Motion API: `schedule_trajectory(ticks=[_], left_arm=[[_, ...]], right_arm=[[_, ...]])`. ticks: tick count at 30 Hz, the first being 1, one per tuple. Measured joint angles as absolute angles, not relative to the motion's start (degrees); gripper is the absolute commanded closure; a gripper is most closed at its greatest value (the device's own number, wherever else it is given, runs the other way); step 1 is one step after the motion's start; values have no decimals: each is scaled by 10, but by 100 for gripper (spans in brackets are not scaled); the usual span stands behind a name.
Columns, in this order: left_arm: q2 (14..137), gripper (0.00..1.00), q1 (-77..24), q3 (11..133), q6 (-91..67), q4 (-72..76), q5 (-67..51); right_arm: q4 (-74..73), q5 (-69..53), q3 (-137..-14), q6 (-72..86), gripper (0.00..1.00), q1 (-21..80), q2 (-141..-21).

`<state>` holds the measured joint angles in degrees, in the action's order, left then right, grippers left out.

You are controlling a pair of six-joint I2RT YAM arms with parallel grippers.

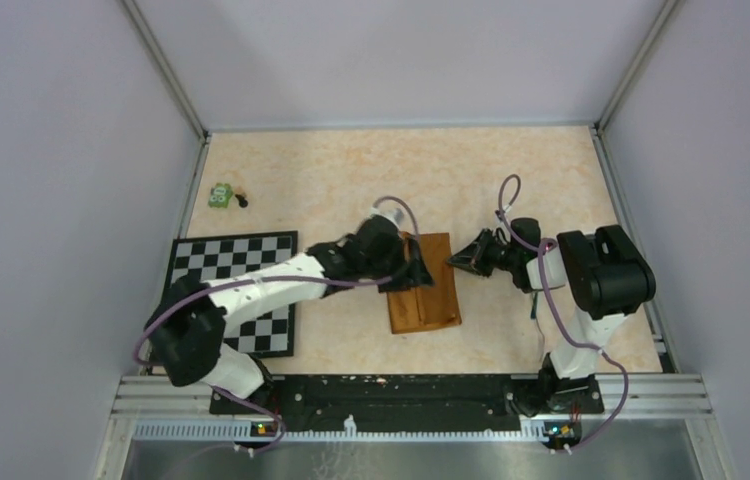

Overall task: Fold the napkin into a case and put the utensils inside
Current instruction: Pass from the left arm to the right, then fold the 2/3-rectangle-folded napkin at the center of the board.

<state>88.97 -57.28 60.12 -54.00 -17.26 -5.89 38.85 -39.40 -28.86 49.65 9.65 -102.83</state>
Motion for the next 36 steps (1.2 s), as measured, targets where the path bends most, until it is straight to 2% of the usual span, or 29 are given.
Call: schedule_trajectory(ticks=[3, 7, 13, 19, 27, 36], left_arm=[[822, 52, -459, 528, -539, -99, -103], [823, 64, -363, 491, -534, -22, -140], [897, 86, -338, 499, -512, 55, -185], [1004, 99, -333, 532, -493, 93, -206], [1084, 100, -332, 543, -495, 122, -213], [1093, 100, -331, 544, -496, 143, -216]], right_arm=[[368, -390, -298, 482, 100, 96, -1028], [334, -383, -318, 453, 100, 97, -1025], [265, -364, -355, 401, 100, 98, -1017], [192, -335, -396, 356, 100, 105, -1011], [80, -278, -446, 309, 100, 135, -979], [-33, -169, -534, 303, 100, 231, -957]])
